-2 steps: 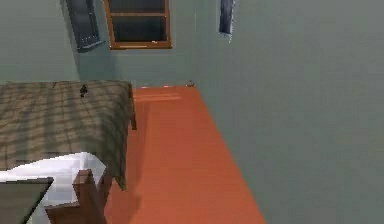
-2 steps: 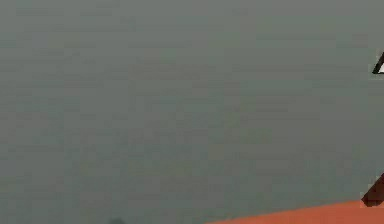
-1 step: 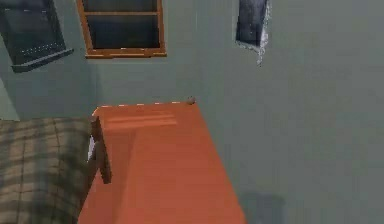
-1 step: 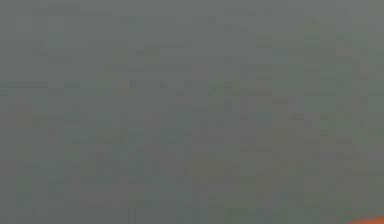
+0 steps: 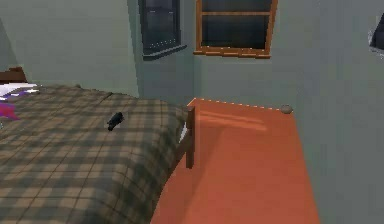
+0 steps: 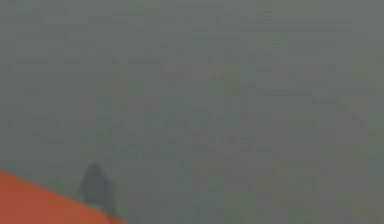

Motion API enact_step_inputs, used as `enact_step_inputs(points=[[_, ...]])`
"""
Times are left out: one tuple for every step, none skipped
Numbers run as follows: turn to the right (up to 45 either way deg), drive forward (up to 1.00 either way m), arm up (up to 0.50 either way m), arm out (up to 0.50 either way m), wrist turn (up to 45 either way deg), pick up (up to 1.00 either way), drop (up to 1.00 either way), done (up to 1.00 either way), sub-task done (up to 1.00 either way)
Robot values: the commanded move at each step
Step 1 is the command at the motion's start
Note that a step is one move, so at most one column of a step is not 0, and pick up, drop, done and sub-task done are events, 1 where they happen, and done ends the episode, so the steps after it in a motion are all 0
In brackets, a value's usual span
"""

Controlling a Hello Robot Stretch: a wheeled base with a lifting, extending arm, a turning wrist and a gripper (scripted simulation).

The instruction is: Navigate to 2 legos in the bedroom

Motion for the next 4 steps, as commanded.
enact_step_inputs(points=[[0.0, 0.10, 0.00, 0.00, 0.0, 0.00, 0.00, 0.00, 0.00], [21.0, 0.00, 0.00, 0.00, 0.0, 0.00, 0.00, 0.00, 0.00], [0.0, 0.60, 0.00, 0.00, 0.0, 0.00, 0.00, 0.00, 0.00], [-45.0, 0.00, 0.00, 0.00, 0.0, 0.00, 0.00, 0.00, 0.00]])
